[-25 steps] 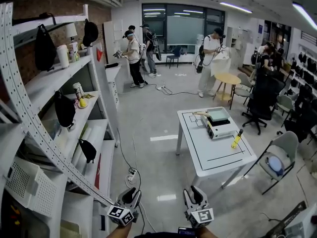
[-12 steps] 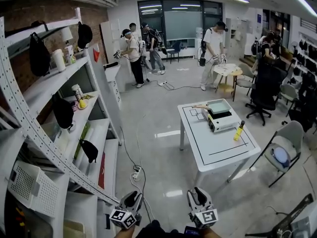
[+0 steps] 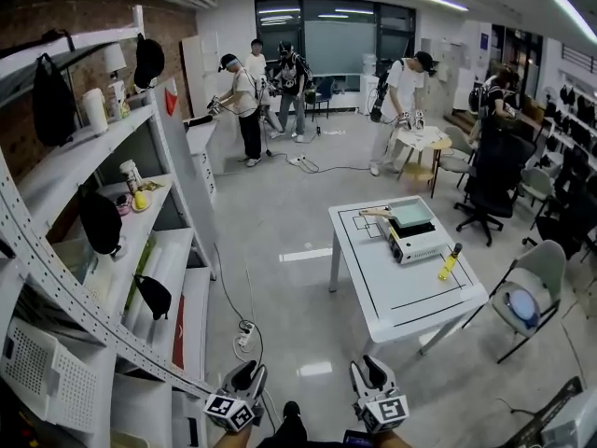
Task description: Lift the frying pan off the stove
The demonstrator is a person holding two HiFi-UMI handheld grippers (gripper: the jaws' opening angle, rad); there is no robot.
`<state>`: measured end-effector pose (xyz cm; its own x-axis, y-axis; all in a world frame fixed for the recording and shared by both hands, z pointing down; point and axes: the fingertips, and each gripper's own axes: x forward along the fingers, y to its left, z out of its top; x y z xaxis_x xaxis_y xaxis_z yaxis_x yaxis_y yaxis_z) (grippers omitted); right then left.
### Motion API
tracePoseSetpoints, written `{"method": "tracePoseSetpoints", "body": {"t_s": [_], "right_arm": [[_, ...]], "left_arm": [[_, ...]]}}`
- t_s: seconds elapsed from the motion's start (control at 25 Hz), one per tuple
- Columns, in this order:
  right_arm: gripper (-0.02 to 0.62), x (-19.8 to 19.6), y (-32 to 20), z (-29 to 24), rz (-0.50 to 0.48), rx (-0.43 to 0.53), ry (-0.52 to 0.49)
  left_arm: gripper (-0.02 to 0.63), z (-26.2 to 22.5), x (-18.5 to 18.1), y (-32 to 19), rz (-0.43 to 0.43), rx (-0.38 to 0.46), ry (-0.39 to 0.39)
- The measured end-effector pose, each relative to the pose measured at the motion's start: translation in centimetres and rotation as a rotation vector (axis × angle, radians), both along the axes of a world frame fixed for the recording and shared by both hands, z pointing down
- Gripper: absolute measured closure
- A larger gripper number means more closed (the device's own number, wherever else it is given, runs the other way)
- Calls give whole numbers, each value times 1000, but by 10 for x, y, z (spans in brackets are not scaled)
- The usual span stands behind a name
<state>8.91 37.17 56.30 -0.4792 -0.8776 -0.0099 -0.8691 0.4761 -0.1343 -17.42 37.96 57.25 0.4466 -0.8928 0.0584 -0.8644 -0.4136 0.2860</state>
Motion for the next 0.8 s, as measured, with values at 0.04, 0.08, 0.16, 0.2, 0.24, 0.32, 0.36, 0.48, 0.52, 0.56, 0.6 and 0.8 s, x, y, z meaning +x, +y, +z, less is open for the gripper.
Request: {"method": "tracePoseSetpoints", "body": {"t_s": [0.04,0.08,0.16,0.2,0.24,0.32,0.36,0.48,0.52,0.56,0.6,0.8], "right_arm": [[448,-2,-12,1,3,2,4],[449,-5,-25,0,4,4,6],[449,-17,-51,-5,3,-2,4],[448,-22,-64,-8,7,0,1],[449,-25,-77,-10,15,7,-1],[449,-32,-103,-15,30,19,-4],[448,-36,-117,-18,35,23,-6],[449,-53,-156,-23,38,49,-7],[449,-60,-168,-25,36,59,-13],[448,-66,-178,-28,35,65,-17],[448,-72,-187,-30,37,70,-17],[448,-95,-223,-35,39,67,5]], "left_arm": [[491,0,-3,-12,2,4,6],[491,-2,-7,-26,3,11,10],[491,-7,-19,-52,-2,21,15],[491,-8,-26,-65,-4,23,17],[491,-9,-32,-78,-5,24,20],[491,-12,-41,-104,4,30,22],[491,-14,-45,-117,10,36,19],[491,-22,-59,-155,30,56,2],[491,-23,-64,-167,37,59,0],[491,-23,-68,-178,44,60,-2],[491,-22,-73,-187,50,60,-3],[491,-21,-98,-229,58,51,7]]}}
